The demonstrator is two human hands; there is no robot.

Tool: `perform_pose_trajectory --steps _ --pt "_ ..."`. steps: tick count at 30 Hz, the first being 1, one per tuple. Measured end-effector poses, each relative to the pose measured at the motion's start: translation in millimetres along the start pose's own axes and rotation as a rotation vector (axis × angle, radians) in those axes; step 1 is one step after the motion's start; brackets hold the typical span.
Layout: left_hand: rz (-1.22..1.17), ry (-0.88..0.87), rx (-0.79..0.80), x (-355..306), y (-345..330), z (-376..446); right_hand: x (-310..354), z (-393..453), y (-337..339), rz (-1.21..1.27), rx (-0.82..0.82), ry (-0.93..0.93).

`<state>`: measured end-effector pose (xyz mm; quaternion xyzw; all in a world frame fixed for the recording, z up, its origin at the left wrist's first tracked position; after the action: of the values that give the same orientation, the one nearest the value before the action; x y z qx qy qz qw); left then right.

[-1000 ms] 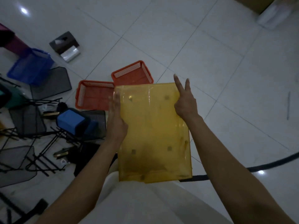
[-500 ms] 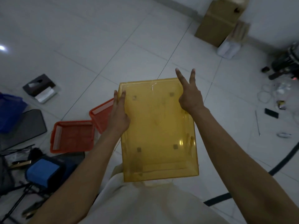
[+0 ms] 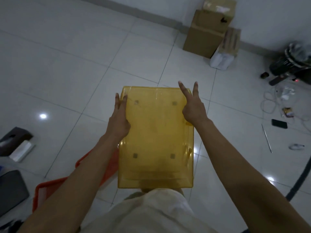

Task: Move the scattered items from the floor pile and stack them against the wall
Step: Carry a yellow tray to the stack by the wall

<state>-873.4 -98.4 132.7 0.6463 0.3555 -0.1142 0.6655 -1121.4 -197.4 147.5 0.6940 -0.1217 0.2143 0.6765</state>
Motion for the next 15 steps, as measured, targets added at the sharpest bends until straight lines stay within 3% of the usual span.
perform_pose_trajectory --steps 15 --pt "-0.036 -0.069 -0.046 -81.6 -45.4 322.1 -29.9 331.5 11.5 -0.002 0.016 0.016"
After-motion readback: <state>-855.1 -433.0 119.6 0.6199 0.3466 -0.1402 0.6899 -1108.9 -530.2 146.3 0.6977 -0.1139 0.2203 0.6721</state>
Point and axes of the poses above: each hand's wrist, its own z-axis towards the middle knuckle, its own y-axis out of the back of the hand, x = y × z, the point moved 2 cm from there along z, towards the middle knuckle, and after that the axes turned 10 degrees about -x, right-handed, at the moved point
